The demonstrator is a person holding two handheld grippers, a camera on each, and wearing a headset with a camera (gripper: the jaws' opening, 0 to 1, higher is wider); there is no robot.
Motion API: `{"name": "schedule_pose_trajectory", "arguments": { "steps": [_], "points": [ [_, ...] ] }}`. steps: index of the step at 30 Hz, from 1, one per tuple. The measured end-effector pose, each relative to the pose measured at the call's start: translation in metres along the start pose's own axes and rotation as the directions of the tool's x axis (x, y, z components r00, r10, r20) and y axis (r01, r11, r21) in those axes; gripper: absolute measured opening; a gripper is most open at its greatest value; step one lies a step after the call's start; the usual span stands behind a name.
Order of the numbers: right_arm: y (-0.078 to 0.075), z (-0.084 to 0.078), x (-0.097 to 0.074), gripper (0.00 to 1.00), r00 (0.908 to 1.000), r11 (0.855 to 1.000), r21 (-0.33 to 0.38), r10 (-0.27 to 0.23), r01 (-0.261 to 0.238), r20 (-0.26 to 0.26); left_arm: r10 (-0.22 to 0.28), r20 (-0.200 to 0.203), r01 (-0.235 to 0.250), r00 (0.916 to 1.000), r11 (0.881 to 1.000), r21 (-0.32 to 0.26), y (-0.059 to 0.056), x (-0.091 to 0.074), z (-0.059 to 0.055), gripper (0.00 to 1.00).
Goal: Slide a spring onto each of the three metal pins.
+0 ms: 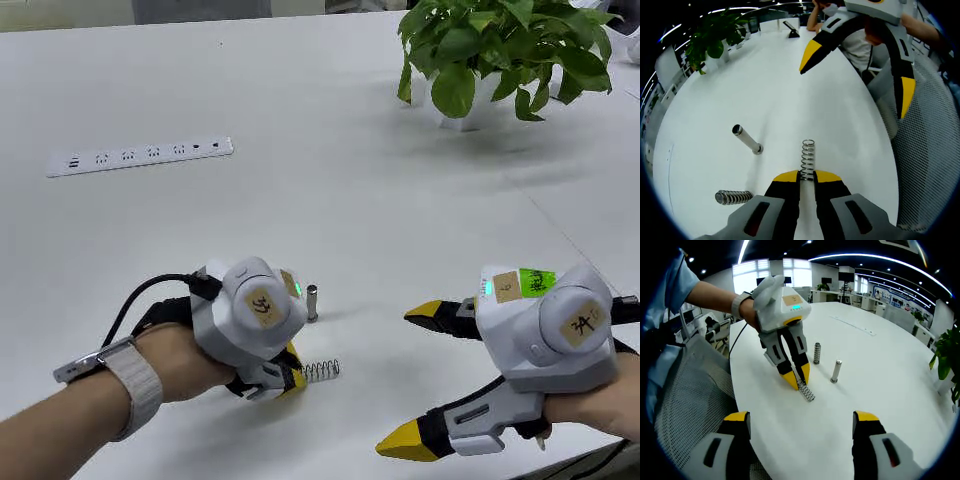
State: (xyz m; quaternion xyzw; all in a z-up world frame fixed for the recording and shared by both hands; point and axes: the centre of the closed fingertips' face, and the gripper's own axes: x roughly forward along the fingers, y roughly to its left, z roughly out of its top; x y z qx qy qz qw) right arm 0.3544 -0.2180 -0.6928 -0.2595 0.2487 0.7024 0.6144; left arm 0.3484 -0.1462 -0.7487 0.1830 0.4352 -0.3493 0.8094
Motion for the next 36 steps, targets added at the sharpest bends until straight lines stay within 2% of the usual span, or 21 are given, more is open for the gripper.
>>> {"name": "schedule_pose_trajectory", "arguments": {
  "steps": [2,12,15,21,25,29,36],
  "points": [
    [0.001,0.0,0.001,0.85,1.0,1.0,-0.001,0.002,-0.002,-0.001,0.004,0.004,-0.004,1.0,1.0,0.004,-0.001,-0.001,0.0,0.1],
    [0.003,0.001,0.004,0.84,0.9998,1.0,-0.005,0.015,-0.015,-0.01,-0.002,0.058,0.005,0.9983,0.999,-0.047,-0.006,-0.001,0.001,0.09],
    [0.002,0.002,0.004,0.84,0.9998,1.0,-0.007,0.015,-0.015,-0.011,-0.012,0.08,0.018,0.9967,0.997,-0.073,-0.009,-0.001,0.001,0.09],
    [0.005,0.007,0.008,0.83,0.9998,1.0,-0.008,0.017,-0.017,-0.01,0.0,0.108,0.009,0.9941,0.996,-0.088,-0.012,-0.004,-0.004,0.09],
    [0.007,0.011,0.01,0.82,0.9997,1.0,-0.006,0.023,-0.023,-0.005,0.024,0.143,-0.007,0.9894,0.993,-0.119,-0.014,-0.011,-0.002,0.09],
    [0.008,0.017,0.013,0.81,0.9995,0.999,-0.017,0.031,-0.031,-0.002,0.059,0.183,-0.032,0.9814,0.988,-0.15,-0.015,-0.022,0.0,0.09],
    [0.013,0.026,0.017,0.8,0.9985,0.997,-0.046,0.055,-0.055,-0.006,0.112,0.221,-0.071,0.9689,0.98,-0.185,-0.016,-0.038,-0.007,0.09]
  ]
}}
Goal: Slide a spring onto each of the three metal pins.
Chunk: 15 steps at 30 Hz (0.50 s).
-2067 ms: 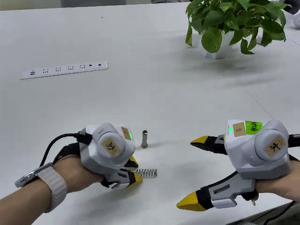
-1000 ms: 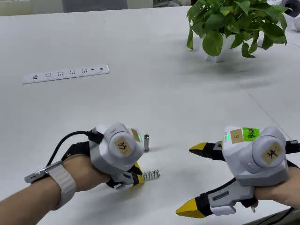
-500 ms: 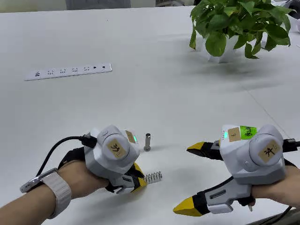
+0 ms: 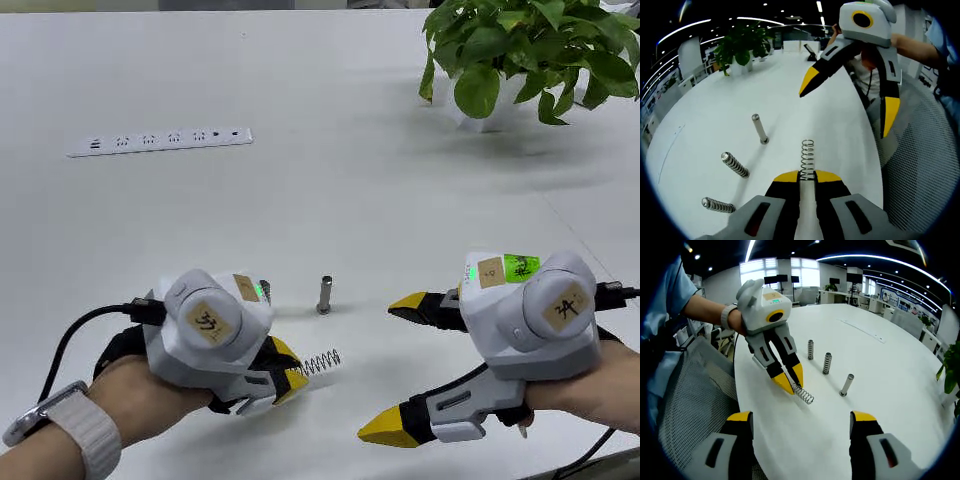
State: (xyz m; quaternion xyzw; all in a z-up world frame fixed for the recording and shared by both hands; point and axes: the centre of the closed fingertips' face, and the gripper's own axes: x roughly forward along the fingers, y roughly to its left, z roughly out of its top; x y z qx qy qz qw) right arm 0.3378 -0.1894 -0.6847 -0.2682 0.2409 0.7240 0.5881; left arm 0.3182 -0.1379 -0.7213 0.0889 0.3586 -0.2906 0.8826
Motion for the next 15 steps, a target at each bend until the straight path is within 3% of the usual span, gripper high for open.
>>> {"name": "schedule_pose_trajectory", "arguments": {
  "steps": [6,15],
  "points": [
    [0.009,0.008,0.005,0.78,0.9993,0.999,-0.038,0.037,-0.037,-0.011,0.003,0.052,-0.002,0.9987,1.0,-0.018,-0.006,-0.013,-0.005,0.09],
    [0.025,0.015,0.014,0.68,0.9928,0.991,-0.071,0.113,-0.116,-0.038,-0.02,0.115,0.019,0.9932,1.0,0.012,-0.021,-0.029,-0.011,0.09]
  ]
}}
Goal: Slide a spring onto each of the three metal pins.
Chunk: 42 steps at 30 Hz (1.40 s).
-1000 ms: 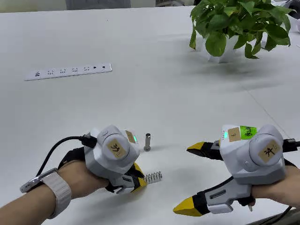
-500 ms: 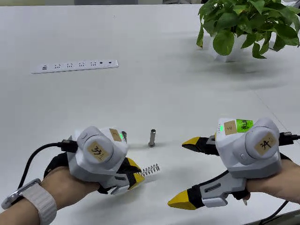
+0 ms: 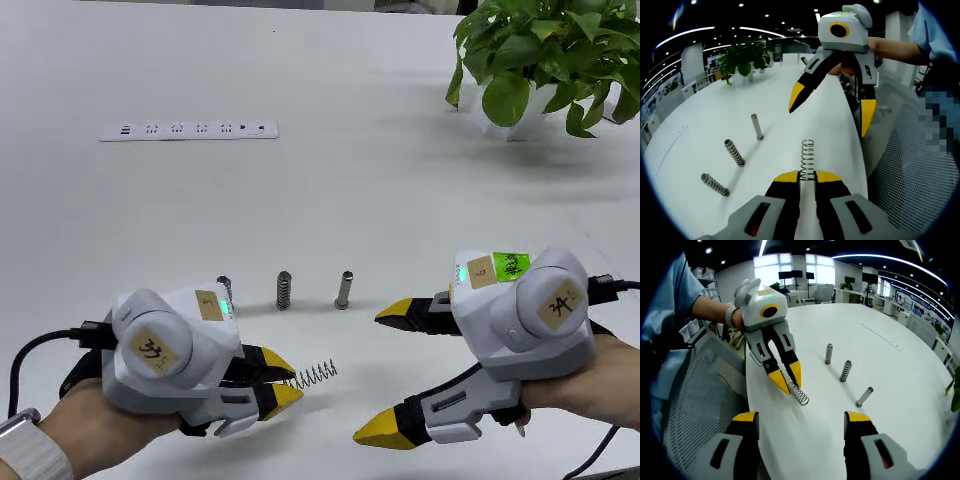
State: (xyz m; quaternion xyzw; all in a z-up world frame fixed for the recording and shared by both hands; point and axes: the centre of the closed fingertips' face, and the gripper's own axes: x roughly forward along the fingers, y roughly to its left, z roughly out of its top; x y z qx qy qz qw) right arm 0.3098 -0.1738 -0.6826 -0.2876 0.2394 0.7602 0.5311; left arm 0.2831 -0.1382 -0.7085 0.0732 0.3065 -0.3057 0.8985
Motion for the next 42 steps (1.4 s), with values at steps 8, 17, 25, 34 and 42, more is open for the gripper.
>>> {"name": "schedule_pose_trajectory", "arguments": {
  "steps": [8,17,25,34,42],
  "points": [
    [0.009,0.013,0.009,0.56,0.9983,0.998,-0.008,0.058,-0.058,0.005,-0.01,0.037,0.011,0.9993,1.0,-0.003,-0.008,-0.009,0.001,0.09],
    [0.022,0.018,0.014,0.4,0.9921,0.992,-0.012,0.124,-0.125,-0.015,-0.034,0.083,0.033,0.996,0.999,0.017,-0.015,-0.014,0.009,0.1],
    [0.026,0.021,0.014,0.3,0.9863,0.986,-0.013,0.165,-0.165,-0.013,-0.056,0.097,0.052,0.9937,0.998,0.044,-0.017,-0.019,0.009,0.1],
    [0.031,0.024,0.015,0.21,0.9801,0.98,-0.001,0.199,-0.199,-0.001,-0.073,0.099,0.067,0.9924,0.996,0.066,-0.019,-0.021,0.009,0.09],
    [0.031,0.025,0.016,0.13,0.9797,0.98,0.003,0.2,-0.2,0.0,-0.074,0.105,0.067,0.9917,0.995,0.07,-0.019,-0.02,0.012,0.1]
  ]
}}
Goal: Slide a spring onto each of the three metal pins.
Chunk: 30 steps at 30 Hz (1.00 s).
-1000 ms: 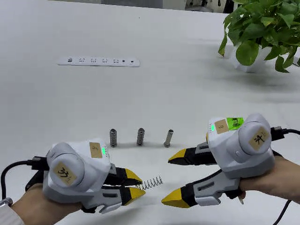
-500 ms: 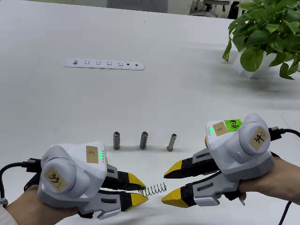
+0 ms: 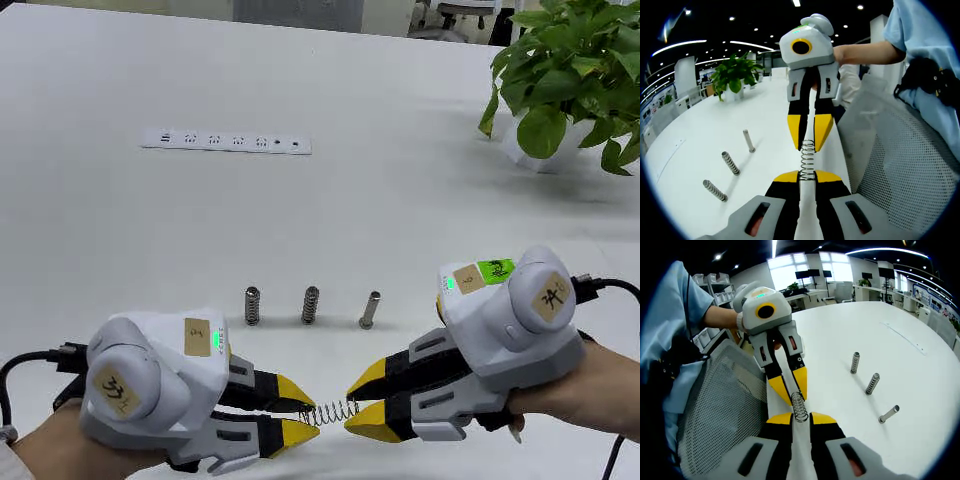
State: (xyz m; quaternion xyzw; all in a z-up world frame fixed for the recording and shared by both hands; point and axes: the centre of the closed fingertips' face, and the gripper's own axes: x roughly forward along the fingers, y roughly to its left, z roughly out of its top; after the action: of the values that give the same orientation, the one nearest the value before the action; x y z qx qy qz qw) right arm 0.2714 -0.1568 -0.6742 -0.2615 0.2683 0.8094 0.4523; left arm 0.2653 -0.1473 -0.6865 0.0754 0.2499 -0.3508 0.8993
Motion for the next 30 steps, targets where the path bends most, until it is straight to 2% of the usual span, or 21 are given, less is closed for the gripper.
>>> {"name": "schedule_pose_trajectory", "arguments": {
  "steps": [8,16,22,30],
  "points": [
    [0.001,-0.001,-0.003,0.12,1.0,1.0,0.003,-0.001,0.001,-0.005,-0.003,-0.005,0.003,1.0,1.0,-0.009,-0.002,0.004,0.0,0.09],
    [0.004,0.005,-0.006,0.12,0.9993,0.999,-0.048,-0.02,0.018,-0.031,-0.011,-0.01,0.01,0.9999,1.0,-0.02,-0.003,0.006,0.002,0.09],
    [0.005,0.009,-0.007,0.12,0.9968,0.994,-0.104,-0.035,0.027,-0.072,-0.012,-0.01,0.011,0.9999,0.999,-0.03,-0.004,0.009,0.003,0.09],
    [0.008,0.018,-0.003,0.12,0.9947,0.988,-0.155,-0.03,0.015,-0.098,-0.008,-0.014,0.007,0.9999,0.999,-0.043,-0.003,0.012,0.003,0.09]
  ]
}}
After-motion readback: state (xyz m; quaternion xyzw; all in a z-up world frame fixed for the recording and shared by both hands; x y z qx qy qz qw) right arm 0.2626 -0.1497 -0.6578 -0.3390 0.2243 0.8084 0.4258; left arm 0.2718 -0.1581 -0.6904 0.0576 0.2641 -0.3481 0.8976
